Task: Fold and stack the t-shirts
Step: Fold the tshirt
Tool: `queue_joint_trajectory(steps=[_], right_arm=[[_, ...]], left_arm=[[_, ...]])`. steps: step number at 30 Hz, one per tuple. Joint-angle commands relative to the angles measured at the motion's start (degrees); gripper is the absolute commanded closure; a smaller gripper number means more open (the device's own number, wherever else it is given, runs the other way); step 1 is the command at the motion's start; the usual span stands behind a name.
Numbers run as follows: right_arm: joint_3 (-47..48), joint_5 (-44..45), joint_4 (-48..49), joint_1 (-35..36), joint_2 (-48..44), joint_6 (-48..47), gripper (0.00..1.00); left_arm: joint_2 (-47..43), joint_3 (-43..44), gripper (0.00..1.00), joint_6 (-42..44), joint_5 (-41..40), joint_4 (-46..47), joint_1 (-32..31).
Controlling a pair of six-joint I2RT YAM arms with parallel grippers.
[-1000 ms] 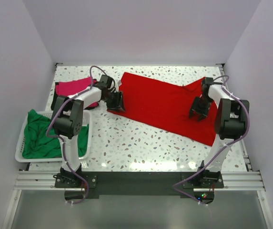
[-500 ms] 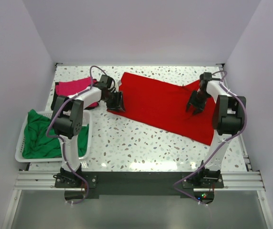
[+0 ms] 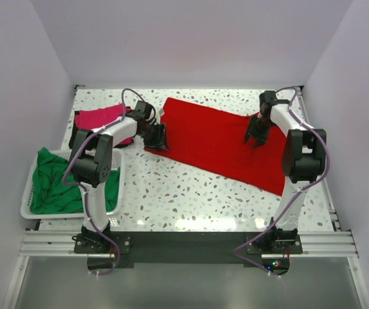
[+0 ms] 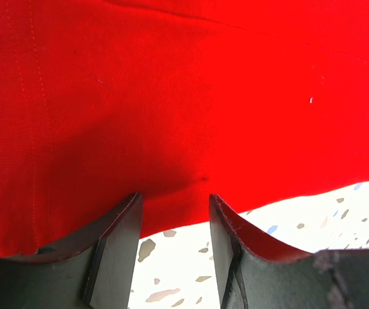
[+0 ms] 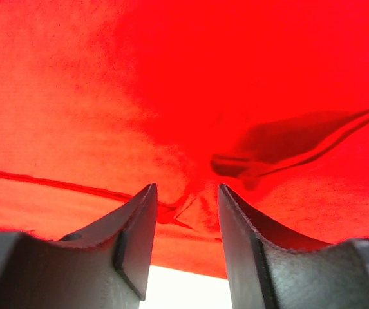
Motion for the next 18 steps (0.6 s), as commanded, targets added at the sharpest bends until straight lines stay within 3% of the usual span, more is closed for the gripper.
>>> queue_joint_trajectory(steps=[1,8,18], right_arm=[[2.6,2.1,-2.2,2.4,-1.7,0.9,0.55],[2.1,6.1,-3.7,3.3,0.5,1.3,0.6],[0.2,9.0,-3.4,3.2,1.9,1.9,0.6]], left_arm=[[1.7,0.6,0.49,2.9,-3.9,-3.3,0.3],[1.8,1.0,0.49,3.4,-3.7,-3.9,0.4],[1.9,1.0,0.49,3.8,-3.6,-4.0,0.4]])
